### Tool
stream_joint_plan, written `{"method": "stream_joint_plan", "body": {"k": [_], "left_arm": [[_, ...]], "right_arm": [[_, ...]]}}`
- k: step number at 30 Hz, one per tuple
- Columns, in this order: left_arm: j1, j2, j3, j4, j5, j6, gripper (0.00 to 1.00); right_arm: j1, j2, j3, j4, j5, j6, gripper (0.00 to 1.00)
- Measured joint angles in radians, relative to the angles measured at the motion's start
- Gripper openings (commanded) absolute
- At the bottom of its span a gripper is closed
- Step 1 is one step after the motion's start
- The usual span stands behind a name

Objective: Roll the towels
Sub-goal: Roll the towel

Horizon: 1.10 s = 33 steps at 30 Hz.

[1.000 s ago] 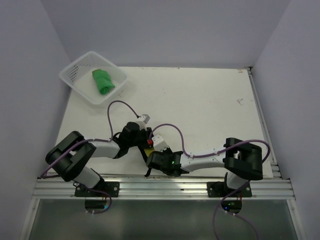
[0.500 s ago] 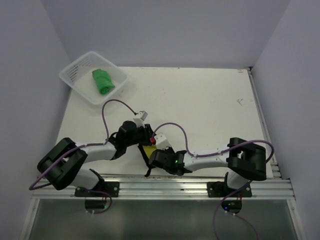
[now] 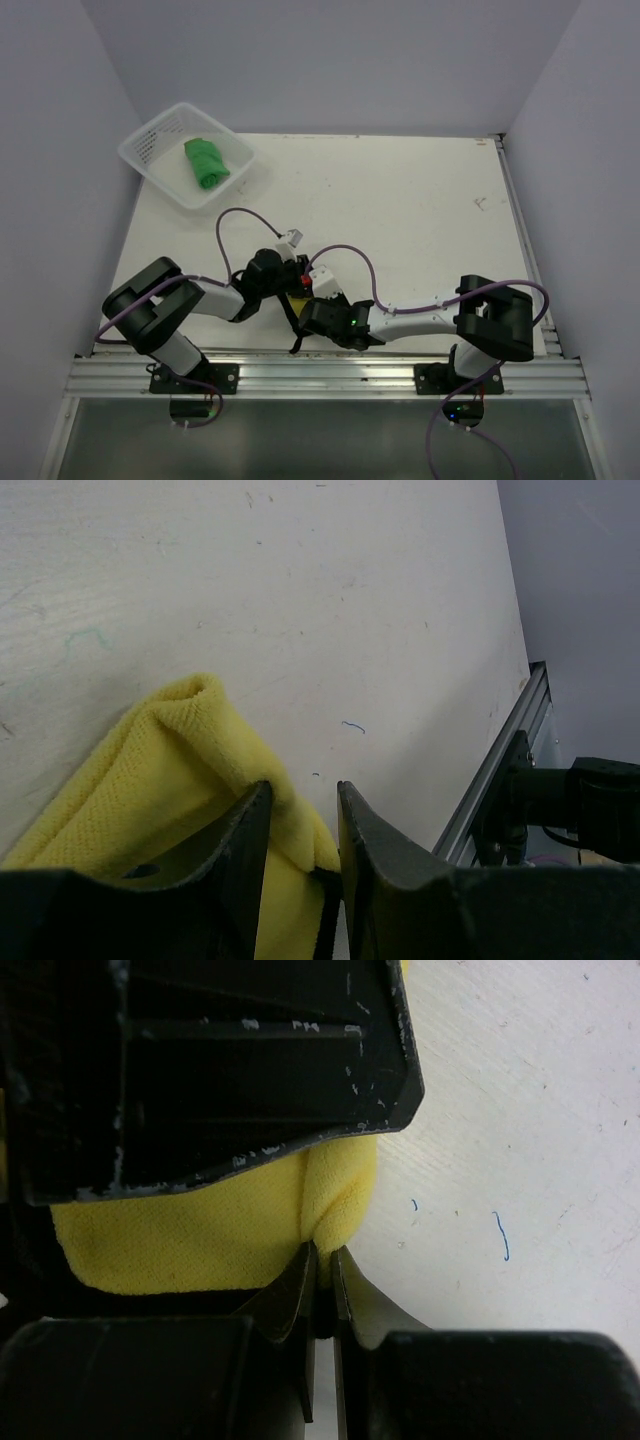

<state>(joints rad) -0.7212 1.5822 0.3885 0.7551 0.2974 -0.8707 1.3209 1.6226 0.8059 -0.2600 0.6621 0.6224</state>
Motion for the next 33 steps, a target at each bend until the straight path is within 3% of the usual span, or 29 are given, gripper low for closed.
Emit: {"method": "stream_joint_plan", "body": {"k": [13,26,33], "left_arm": [[-0.023,0.002,0.019,0.021,-0.003,-0.029,0.35],[-0.027,-0.136,0.087,-0.269,-0.164,0.026,0.35],[-0.027,-0.149,0.087,-0.251,-0.141,0.016,0.36]], "right_arm": [[0.0,0.0,0.0,0.0,0.0,0.0,0.0],[-0.002,0.0,0.0,0.0,-0.001,0.003,0.0],[-0.006,0.0,0.0,0.004,-0.003,0.006,0.0]]}}
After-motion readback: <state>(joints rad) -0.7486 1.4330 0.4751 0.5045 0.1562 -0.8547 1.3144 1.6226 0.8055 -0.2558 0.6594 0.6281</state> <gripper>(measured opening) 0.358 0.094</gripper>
